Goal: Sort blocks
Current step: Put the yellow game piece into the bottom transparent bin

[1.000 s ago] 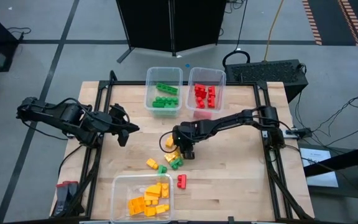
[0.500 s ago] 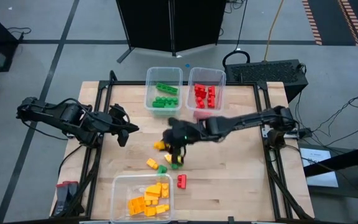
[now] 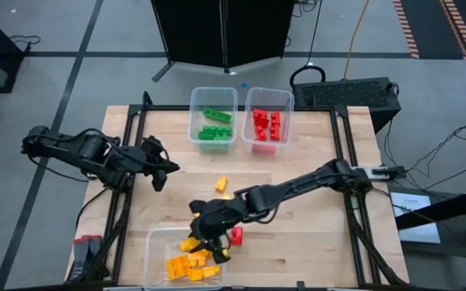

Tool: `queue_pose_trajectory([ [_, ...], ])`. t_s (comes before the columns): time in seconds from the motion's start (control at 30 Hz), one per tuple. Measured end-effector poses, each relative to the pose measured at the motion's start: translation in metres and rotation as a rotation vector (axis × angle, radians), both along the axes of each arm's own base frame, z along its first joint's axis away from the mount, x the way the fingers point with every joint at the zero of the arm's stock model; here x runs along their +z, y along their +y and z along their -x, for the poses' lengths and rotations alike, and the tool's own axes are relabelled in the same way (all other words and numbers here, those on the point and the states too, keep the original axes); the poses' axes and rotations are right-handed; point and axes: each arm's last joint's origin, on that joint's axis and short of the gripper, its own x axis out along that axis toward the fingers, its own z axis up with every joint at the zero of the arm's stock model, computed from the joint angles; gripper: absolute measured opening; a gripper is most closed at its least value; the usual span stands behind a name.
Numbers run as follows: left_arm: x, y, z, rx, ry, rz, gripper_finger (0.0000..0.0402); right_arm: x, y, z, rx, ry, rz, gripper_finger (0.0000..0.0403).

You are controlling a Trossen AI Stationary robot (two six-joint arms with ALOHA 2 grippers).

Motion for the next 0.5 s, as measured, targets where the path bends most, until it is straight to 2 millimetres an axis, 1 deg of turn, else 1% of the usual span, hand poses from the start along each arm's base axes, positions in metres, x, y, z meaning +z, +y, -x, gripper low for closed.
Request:
queue_pose_trajectory([
  [0.07, -0.0001, -0.0013, 0.0004, -0.010, 0.002, -0.002, 0.0000, -0.0053, -0.0013, -0.0026, -0.031, 0.067, -0.023, 0.0113],
  [0.1, -0.0001, -0.0019, 0.0005, -0.014, 0.001, -0.002, 0.0000, -0.0071, -0.0022, -0.0016, -0.042, 0.102, -0.023, 0.0127],
  [0.13, 0.0000, -0.0026, 0.0007, -0.019, 0.001, -0.002, 0.0000, -0.0081, -0.0032, -0.0019, -0.060, 0.120, -0.033, 0.0153],
  [0.27, 0.0000, -0.0051, 0.0013, -0.035, 0.001, -0.002, 0.0000, -0.0104, -0.0033, 0.0021, -0.118, 0.211, -0.077, 0.0279],
  [0.33, -0.0001, -0.0061, 0.0014, -0.042, 0.002, -0.002, 0.0000, -0.0106, -0.0012, 0.0029, -0.128, 0.228, -0.100, 0.0324],
  [0.4, -0.0001, -0.0069, 0.0016, -0.048, 0.002, -0.002, 0.0000, -0.0092, 0.0000, 0.0023, -0.136, 0.222, -0.122, 0.0346],
  [0.5, -0.0002, -0.0075, 0.0019, -0.052, 0.004, -0.003, 0.0000, -0.0093, 0.0016, 0.0036, -0.141, 0.235, -0.130, 0.0350],
])
